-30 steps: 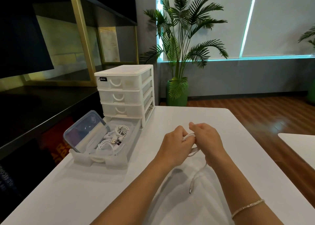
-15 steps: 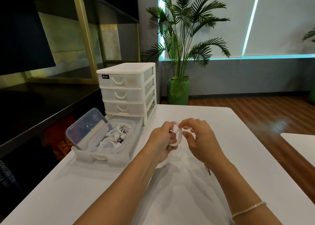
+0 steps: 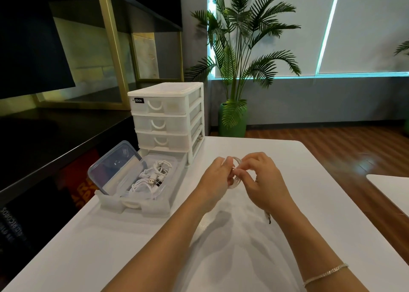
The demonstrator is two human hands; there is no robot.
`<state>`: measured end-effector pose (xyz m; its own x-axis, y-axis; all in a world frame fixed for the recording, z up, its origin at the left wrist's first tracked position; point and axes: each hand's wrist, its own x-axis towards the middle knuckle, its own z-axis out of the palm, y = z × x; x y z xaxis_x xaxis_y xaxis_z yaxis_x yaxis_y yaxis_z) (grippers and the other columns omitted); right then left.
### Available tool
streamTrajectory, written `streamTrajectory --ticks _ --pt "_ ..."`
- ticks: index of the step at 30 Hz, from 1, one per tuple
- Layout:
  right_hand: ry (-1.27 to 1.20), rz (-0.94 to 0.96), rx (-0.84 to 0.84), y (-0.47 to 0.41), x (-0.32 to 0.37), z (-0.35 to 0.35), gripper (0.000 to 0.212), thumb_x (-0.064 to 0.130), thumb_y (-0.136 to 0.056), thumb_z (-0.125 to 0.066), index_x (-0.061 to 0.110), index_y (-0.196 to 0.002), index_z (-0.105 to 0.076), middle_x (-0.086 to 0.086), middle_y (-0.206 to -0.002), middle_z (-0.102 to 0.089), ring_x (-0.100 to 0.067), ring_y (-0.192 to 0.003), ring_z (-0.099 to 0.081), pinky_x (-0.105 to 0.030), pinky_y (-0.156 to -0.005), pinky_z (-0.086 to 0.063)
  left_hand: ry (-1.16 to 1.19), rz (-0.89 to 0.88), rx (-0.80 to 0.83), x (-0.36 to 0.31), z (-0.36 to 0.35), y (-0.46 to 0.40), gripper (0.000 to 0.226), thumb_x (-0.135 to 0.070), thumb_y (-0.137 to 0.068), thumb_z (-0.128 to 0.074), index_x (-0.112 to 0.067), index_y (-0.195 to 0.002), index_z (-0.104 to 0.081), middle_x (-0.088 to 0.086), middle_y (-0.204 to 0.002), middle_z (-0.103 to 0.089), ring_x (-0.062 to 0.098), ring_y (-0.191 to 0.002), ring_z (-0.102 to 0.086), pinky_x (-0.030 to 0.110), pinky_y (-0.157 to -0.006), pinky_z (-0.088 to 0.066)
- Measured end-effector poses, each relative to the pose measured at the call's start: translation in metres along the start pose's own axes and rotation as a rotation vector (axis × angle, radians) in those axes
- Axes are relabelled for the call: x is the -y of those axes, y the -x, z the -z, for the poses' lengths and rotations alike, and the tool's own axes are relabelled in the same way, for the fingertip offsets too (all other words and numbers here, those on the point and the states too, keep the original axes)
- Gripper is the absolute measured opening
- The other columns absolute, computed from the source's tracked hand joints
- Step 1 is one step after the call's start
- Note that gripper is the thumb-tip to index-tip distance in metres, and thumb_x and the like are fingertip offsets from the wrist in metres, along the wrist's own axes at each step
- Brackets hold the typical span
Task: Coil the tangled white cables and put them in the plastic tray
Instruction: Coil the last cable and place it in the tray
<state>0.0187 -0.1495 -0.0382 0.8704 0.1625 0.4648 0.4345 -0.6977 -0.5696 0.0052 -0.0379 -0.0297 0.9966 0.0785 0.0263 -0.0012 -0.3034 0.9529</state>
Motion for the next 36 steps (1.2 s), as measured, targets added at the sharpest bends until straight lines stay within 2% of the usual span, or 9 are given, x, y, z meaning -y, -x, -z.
streamTrajectory --ticks 6,11,16,20,23,26,31,34,36 --pt "-0.113 -0.079 -0.034 0.0 0.006 0.001 0.018 0.033 -0.095 -0.043 0.021 -0.083 -0.048 0.008 -0.093 -0.046 -0.009 -0.089 -0.044 -0.025 -0.083 -0.039 -0.334 -0.349 -0.006 0.003 0.009 -0.001 0.024 -0.034 -0.098 -0.031 -0.015 -0.11 -0.04 0.0 -0.105 -0.049 0.013 -0.088 -0.052 0.014 -0.071 -0.042" --pt "-0.203 -0.11 -0.105 0.0 0.008 0.008 0.026 0.035 -0.093 -0.046 0.019 -0.072 -0.047 0.008 -0.067 -0.048 -0.01 -0.062 -0.046 -0.016 -0.056 -0.036 -0.441 -0.352 0.035 0.002 0.012 0.0 0.012 -0.035 -0.097 -0.033 -0.027 -0.104 -0.027 -0.003 -0.101 -0.048 0.008 -0.075 -0.05 0.008 -0.062 -0.036" --pt "-0.319 -0.127 -0.09 0.001 0.013 0.012 0.024 0.037 -0.092 -0.046 0.021 -0.073 -0.047 0.004 -0.065 -0.055 -0.009 -0.058 -0.051 -0.016 -0.056 -0.039 -0.48 -0.292 0.008 0.003 0.015 -0.001 0.009 -0.034 -0.099 -0.032 -0.029 -0.105 -0.027 -0.003 -0.1 -0.05 0.009 -0.074 -0.049 0.013 -0.06 -0.037" --pt "-0.408 -0.163 -0.088 -0.001 0.013 0.015 0.021 0.035 -0.092 -0.046 0.023 -0.074 -0.045 0.0 -0.067 -0.054 -0.014 -0.061 -0.051 -0.026 -0.062 -0.046 -0.559 -0.305 -0.007 0.008 0.018 -0.004 0.014 -0.034 -0.1 -0.03 -0.025 -0.112 -0.032 -0.001 -0.102 -0.052 0.01 -0.078 -0.051 0.022 -0.065 -0.04" --pt "-0.422 -0.179 -0.183 -0.003 0.009 0.018 0.02 0.032 -0.093 -0.044 0.015 -0.084 -0.049 0.002 -0.07 -0.052 -0.013 -0.063 -0.048 -0.023 -0.059 -0.042 -0.593 -0.349 0.045 0.007 0.015 -0.002 0.02 -0.026 -0.101 -0.033 -0.021 -0.119 -0.037 0.002 -0.106 -0.056 0.012 -0.079 -0.051 0.014 -0.062 -0.038" --pt "-0.42 -0.219 -0.284 -0.003 0.004 0.018 0.021 0.032 -0.094 -0.043 0.013 -0.088 -0.049 0.004 -0.07 -0.051 -0.012 -0.064 -0.048 -0.021 -0.058 -0.041 -0.491 -0.455 0.071 0.005 0.01 0.001 0.009 -0.019 -0.097 -0.044 -0.025 -0.103 -0.044 -0.002 -0.093 -0.056 0.011 -0.067 -0.049 0.007 -0.058 -0.034" --pt "-0.395 -0.315 -0.288 -0.004 0.002 0.007 0.024 0.035 -0.095 -0.042 0.013 -0.089 -0.049 0.005 -0.07 -0.051 -0.014 -0.065 -0.049 -0.019 -0.056 -0.04 -0.194 -0.511 -0.024 0.005 0.0 0.003 0.027 -0.016 -0.084 -0.066 -0.033 -0.076 -0.047 -0.008 -0.075 -0.061 0.021 -0.075 -0.063 0.016 -0.065 -0.049" --pt "-0.346 -0.358 -0.23 -0.005 0.002 0.005 0.025 0.037 -0.095 -0.041 0.013 -0.089 -0.048 0.004 -0.071 -0.05 -0.012 -0.063 -0.047 -0.017 -0.055 -0.038 -0.01 -0.454 -0.101 0.005 -0.002 0.004 0.027 -0.017 -0.081 -0.07 -0.032 -0.078 -0.048 -0.006 -0.079 -0.06 0.026 -0.076 -0.064 0.021 -0.062 -0.052" --pt "-0.317 -0.363 -0.192 -0.006 0.002 0.004 0.026 0.038 -0.094 -0.042 0.013 -0.088 -0.049 0.001 -0.075 -0.052 -0.012 -0.064 -0.046 -0.019 -0.056 -0.038 0.052 -0.452 -0.137 0.004 -0.002 0.005 0.026 -0.018 -0.082 -0.069 -0.036 -0.09 -0.051 -0.007 -0.095 -0.063 0.022 -0.078 -0.063 0.012 -0.058 -0.048"
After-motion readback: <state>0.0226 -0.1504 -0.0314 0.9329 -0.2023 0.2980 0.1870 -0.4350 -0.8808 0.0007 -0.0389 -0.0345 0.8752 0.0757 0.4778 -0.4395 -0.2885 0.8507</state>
